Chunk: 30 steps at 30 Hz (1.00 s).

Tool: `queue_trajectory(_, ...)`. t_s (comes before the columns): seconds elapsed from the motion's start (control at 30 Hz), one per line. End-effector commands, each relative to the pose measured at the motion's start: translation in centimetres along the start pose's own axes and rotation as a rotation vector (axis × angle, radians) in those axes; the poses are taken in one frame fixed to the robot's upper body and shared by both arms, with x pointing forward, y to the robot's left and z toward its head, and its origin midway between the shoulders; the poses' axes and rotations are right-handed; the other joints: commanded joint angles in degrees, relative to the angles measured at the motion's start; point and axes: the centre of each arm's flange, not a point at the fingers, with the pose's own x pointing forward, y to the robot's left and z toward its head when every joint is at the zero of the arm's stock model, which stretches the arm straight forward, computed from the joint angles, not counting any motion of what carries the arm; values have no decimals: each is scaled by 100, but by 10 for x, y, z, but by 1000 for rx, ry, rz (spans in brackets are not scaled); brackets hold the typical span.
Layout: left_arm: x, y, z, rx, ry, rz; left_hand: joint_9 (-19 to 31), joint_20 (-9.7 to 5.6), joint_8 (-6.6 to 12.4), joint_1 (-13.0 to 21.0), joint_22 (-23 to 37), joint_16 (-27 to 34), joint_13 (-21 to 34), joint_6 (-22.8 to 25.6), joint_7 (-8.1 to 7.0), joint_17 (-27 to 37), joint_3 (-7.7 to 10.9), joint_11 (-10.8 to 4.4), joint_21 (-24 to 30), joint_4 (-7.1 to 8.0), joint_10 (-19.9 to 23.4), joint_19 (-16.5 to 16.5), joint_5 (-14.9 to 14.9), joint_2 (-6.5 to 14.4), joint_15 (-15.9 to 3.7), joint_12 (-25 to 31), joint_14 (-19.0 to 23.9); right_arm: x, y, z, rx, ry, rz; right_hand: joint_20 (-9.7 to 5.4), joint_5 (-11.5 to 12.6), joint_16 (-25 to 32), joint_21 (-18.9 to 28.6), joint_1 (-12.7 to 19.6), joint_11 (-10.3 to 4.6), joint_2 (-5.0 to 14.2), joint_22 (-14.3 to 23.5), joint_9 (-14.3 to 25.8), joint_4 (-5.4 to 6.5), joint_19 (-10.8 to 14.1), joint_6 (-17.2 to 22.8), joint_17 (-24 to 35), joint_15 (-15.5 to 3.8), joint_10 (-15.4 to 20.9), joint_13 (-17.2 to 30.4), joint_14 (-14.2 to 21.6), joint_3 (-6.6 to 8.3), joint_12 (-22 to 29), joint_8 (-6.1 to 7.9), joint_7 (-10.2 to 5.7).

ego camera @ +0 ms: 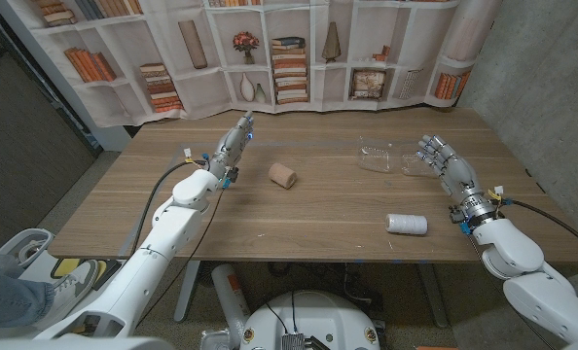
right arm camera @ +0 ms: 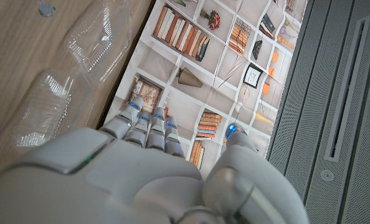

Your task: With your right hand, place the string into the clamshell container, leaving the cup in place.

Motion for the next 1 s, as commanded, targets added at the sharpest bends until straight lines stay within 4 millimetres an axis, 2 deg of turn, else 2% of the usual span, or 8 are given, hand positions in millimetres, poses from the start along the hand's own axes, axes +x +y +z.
queue_trajectory(0.03,-6,-1,4,5,-8,9,16,-70,-15,48,9,-7,13,39,7,14,-12,-4,-9,-11,33,-76,18,37,-16,-13,12,-17,-3,-1,-15,5,-3,-161,-18,-13,-19,65,4,0,20,23,-36,52,52,16,24,46,12,67,19,-20,-8,-14)
queue_trajectory(0.83,-14,-1,-2,20,23,4,17,-57,-19,57,10,-8,13,48,4,15,-33,8,-9,-14,36,-85,24,50,-10,-18,15,-40,-1,-6,-39,29,-14,-196,-29,-14,-16,93,-7,8,20,23,-68,124,92,16,-21,105,12,112,17,-17,-10,-31)
queue_trajectory(1.0,-13,-3,-4,-30,9,-14,17,-57,-22,60,10,-9,13,46,4,15,-39,-10,-8,-15,39,-86,26,54,-15,-18,15,-46,0,-7,-43,27,-14,-189,-30,-14,-20,101,-15,10,20,23,-75,129,108,16,-16,110,12,121,17,-20,-7,-42)
